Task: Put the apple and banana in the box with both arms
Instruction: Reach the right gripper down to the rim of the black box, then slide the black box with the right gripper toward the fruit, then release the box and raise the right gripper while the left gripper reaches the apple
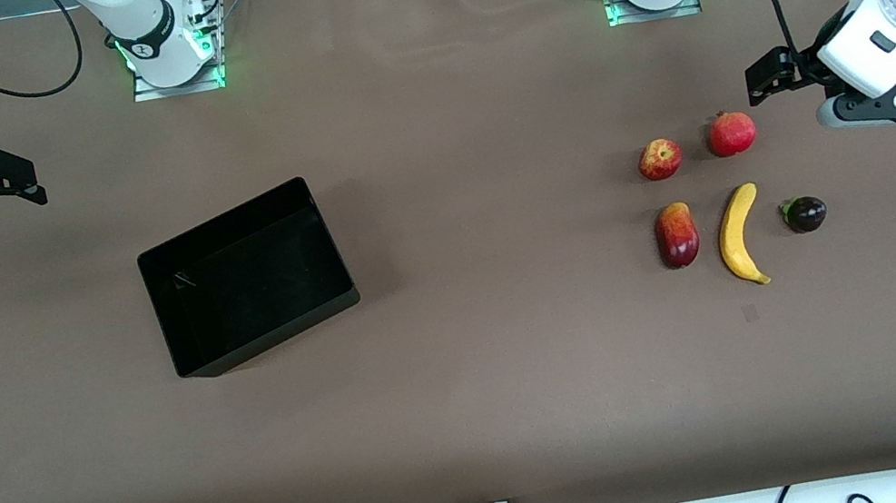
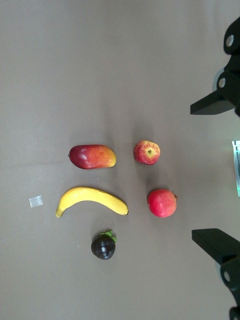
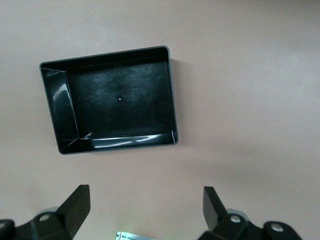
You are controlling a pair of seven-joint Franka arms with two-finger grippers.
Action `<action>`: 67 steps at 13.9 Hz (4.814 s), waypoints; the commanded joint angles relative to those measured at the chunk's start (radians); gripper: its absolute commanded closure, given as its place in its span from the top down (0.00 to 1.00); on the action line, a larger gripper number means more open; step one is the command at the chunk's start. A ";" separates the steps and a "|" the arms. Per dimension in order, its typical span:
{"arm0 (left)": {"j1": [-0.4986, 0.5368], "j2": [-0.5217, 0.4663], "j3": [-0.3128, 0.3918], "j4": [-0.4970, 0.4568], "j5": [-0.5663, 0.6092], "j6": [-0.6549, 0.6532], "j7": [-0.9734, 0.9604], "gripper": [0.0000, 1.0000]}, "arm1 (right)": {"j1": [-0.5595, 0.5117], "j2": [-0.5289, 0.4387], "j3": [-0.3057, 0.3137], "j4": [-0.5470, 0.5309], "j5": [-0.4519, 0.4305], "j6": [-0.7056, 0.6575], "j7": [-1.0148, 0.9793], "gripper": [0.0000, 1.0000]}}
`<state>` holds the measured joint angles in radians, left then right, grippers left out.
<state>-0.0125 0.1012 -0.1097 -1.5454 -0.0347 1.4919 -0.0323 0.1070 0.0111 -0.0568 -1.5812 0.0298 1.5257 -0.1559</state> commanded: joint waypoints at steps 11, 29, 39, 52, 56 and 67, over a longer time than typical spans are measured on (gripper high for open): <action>0.009 0.025 0.010 0.044 -0.016 -0.022 -0.037 1.00 | -0.006 0.058 0.006 -0.150 -0.045 0.184 0.006 1.00; 0.005 0.020 0.005 0.045 -0.022 -0.027 -0.024 1.00 | -0.020 0.441 0.005 -0.359 -0.005 0.752 0.024 0.00; 0.005 0.025 0.005 0.042 -0.022 -0.027 -0.021 1.00 | 0.057 0.418 0.123 -0.194 0.062 0.599 0.272 0.00; -0.026 0.064 0.002 0.044 -0.036 -0.027 -0.035 1.00 | 0.606 0.710 0.138 0.135 0.133 0.728 0.878 0.00; -0.014 0.077 0.002 0.040 -0.054 -0.030 -0.006 1.00 | 0.623 0.745 0.130 0.135 0.082 0.757 0.888 0.07; -0.021 -0.020 -0.062 -0.546 0.067 0.495 0.002 1.00 | 0.461 0.434 0.012 0.135 0.079 0.403 0.640 1.00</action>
<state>-0.0401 0.1712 -0.1709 -1.8550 0.0156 1.7910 -0.0493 0.6369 0.5616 -0.0405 -1.4113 0.0833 2.0683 0.6082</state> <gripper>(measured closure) 0.000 0.070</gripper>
